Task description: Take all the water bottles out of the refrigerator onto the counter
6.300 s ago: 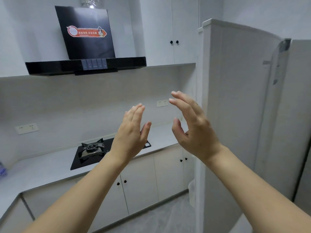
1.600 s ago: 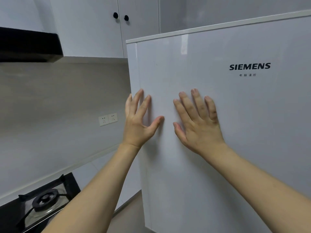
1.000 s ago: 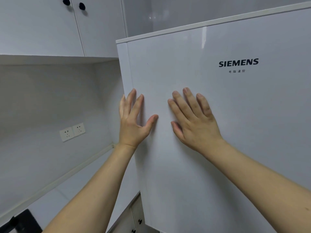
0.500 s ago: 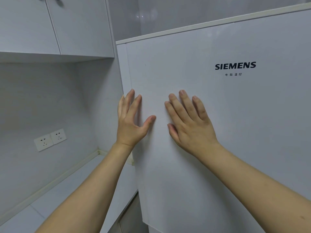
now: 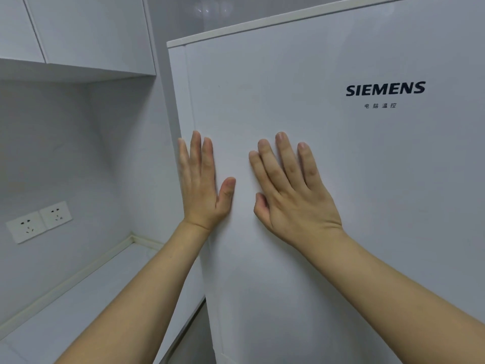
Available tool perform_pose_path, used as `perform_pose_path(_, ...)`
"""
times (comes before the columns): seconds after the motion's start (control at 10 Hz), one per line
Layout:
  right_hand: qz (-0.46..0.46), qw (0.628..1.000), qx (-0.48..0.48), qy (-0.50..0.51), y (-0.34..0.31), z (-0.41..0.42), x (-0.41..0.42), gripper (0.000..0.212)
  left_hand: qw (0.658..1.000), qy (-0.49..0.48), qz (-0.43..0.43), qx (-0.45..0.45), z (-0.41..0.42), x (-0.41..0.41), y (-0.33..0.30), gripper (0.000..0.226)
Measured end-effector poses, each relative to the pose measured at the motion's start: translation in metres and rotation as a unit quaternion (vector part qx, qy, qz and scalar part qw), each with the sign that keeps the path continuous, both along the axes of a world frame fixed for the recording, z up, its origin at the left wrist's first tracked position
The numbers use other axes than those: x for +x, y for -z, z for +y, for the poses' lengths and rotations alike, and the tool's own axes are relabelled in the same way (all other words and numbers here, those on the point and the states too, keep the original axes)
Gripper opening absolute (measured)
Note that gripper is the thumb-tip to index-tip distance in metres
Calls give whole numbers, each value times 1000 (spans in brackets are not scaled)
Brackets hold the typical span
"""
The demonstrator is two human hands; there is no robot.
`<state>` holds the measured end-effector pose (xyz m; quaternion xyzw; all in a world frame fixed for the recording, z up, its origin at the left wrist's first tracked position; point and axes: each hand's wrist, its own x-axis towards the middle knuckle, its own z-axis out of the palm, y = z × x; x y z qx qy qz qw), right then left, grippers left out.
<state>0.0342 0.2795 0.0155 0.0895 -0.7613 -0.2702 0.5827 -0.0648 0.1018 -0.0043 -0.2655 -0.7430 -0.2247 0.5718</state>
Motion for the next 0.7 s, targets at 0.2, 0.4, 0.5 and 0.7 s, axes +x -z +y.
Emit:
perform_pose_path(0.2,3,1000,-1,-2,0,-1,0,67,1000,-16,-22,-2,1,1,0,80)
perform_pose_path(0.4,-16,1000,-5,-5,-2,-2,2,66,998,-27,-60,-16,-3,6,-2,80)
perform_pose_path(0.5,-57,998,-30,-28,-5,-5,8,66,994,-50,-95,-34,-9,15,-4,77)
perform_pose_path(0.7,-121,983,-106,-93,-11,-12,33,63,987,-72,-136,-38,-23,58,-14,71)
